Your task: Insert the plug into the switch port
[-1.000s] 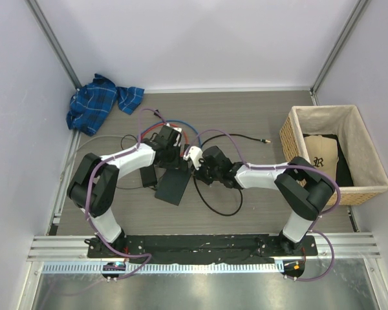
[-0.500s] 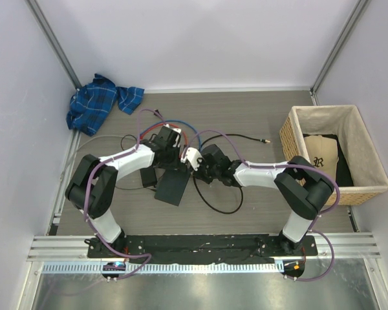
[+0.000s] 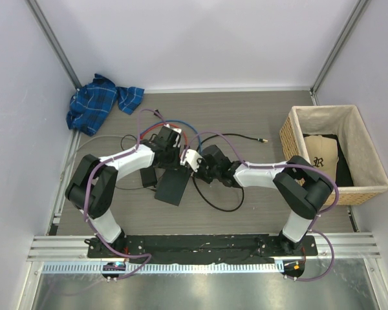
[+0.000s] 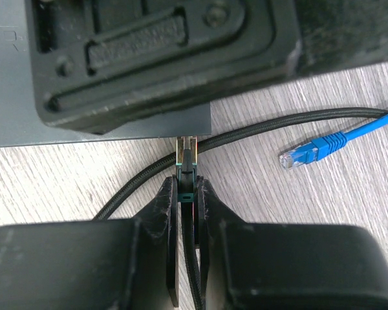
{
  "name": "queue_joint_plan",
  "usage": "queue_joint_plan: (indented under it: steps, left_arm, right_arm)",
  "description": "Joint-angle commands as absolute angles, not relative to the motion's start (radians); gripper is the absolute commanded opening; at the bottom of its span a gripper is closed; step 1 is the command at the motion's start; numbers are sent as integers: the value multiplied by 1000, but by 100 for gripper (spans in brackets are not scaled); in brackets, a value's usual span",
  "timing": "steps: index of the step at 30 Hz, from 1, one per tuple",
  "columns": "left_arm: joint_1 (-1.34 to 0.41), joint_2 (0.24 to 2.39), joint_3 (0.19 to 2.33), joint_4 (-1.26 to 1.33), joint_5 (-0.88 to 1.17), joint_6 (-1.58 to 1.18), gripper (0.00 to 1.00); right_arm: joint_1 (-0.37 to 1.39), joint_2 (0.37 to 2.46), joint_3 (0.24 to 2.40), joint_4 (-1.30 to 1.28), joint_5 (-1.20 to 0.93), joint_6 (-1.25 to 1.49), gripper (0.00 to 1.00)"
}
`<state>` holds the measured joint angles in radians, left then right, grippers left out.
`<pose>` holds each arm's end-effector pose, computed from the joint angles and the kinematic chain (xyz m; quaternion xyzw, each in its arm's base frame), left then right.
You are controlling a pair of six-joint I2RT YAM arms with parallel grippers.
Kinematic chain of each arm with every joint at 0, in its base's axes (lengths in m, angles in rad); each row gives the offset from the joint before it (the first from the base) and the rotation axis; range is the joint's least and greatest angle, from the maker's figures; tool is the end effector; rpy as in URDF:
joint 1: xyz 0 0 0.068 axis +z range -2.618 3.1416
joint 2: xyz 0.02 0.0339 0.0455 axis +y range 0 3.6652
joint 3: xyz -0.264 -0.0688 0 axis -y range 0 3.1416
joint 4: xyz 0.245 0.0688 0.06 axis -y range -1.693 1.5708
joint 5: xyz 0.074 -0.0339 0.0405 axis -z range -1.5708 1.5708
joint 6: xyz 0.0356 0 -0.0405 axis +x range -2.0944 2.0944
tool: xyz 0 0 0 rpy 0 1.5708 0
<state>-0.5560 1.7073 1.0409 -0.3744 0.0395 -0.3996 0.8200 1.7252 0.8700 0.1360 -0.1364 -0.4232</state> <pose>0.2889 -0.1812 0.1762 0.0805 0.9616 -0.1373 0.2238 0.2344 0.2583 0.1568 -0.5520 0.7222 0.1421 0.3918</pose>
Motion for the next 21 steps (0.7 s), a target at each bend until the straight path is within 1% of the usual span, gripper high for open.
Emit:
queue_joint_plan:
  steps: [1,12,21]
  left_arm:
    - [-597,1723,1011,-417,210,-399,89]
    - [-606,1730,1012,-402,282,-406,89]
    - [-638,1721,994,-354,333,-460,89]
  right_arm:
    - [831,1712,865,517,-155,-391,1]
    - [836,1726,905,548,-222,-359,1]
    - [854,1756,940,612,-224,-310,1]
